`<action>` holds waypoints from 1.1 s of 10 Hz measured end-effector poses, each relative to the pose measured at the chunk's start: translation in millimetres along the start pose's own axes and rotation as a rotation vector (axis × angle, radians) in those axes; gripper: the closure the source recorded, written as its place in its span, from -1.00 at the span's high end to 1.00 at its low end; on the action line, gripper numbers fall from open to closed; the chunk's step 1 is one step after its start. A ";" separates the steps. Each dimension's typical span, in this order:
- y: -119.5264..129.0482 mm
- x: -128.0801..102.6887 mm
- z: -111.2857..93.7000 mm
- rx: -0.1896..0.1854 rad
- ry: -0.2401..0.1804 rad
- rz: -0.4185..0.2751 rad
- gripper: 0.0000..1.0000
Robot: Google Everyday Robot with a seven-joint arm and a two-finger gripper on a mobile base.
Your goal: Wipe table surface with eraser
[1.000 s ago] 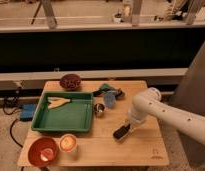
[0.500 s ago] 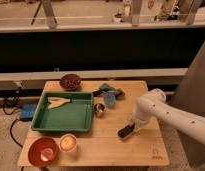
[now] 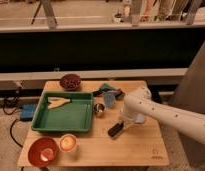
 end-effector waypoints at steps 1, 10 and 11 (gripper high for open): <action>0.4 0.3 0.2 0.001 -0.001 0.002 -1.00; 54.2 -51.0 -15.7 0.005 -0.045 -0.179 -1.00; 62.5 -45.0 -15.5 0.005 -0.032 -0.176 -1.00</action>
